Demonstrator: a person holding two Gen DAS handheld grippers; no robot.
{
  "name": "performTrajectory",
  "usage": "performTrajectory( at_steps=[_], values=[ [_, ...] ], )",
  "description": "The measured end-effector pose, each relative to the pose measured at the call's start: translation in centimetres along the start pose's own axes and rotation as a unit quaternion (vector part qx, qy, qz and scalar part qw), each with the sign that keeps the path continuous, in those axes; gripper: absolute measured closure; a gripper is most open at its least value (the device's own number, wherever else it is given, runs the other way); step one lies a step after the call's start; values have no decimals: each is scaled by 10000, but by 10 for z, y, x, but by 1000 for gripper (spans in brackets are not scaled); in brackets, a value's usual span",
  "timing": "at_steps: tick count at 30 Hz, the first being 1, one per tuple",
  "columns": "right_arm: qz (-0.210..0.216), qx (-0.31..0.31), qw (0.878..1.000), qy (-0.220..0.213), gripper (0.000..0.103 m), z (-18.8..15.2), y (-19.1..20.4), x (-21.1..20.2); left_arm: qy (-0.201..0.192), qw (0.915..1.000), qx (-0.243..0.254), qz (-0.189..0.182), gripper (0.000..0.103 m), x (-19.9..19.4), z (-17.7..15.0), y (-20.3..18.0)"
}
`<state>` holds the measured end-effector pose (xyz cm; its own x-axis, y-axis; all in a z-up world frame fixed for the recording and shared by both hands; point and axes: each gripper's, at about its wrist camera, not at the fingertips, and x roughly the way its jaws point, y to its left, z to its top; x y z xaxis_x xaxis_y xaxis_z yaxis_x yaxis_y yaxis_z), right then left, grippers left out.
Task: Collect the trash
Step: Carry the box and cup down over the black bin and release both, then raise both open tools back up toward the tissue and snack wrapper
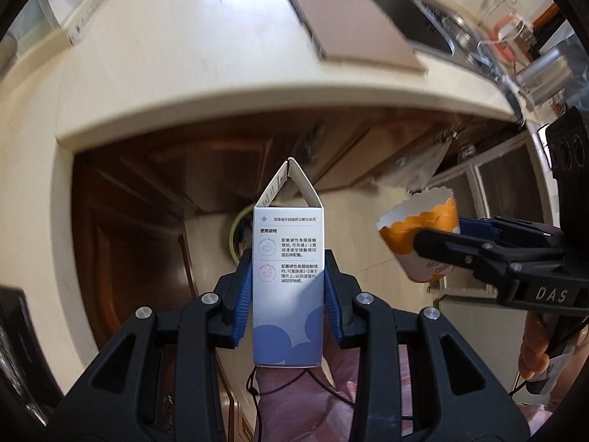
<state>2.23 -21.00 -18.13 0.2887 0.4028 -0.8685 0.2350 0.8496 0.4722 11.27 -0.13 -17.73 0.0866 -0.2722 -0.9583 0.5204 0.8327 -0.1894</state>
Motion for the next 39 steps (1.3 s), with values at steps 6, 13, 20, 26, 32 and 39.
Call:
performTrajectory(
  at_steps=[6,13,20,26,32,39],
  values=[
    [-115,405,9989,214,51,-41,-48,40,320,9991,-278,61,72,52,-28,2],
    [-279,758,9960,369,50,-58,-88,112,358,9969,-496,488,72,133,-51,10],
    [-336,1157,9905,665,50,-57,-137,203,539,9924,-873,674,72,219,-53,19],
    [-447,1283,9853,1039,48,-48,-170,276,720,9892,-1101,645,72,286,-45,29],
    [-328,1389,9826,1187,46,-25,-184,322,941,9865,-1146,701,65,333,-34,41],
    [-410,1473,9795,1311,32,-12,-188,344,1128,9809,-1363,813,45,355,-32,61]
  ],
)
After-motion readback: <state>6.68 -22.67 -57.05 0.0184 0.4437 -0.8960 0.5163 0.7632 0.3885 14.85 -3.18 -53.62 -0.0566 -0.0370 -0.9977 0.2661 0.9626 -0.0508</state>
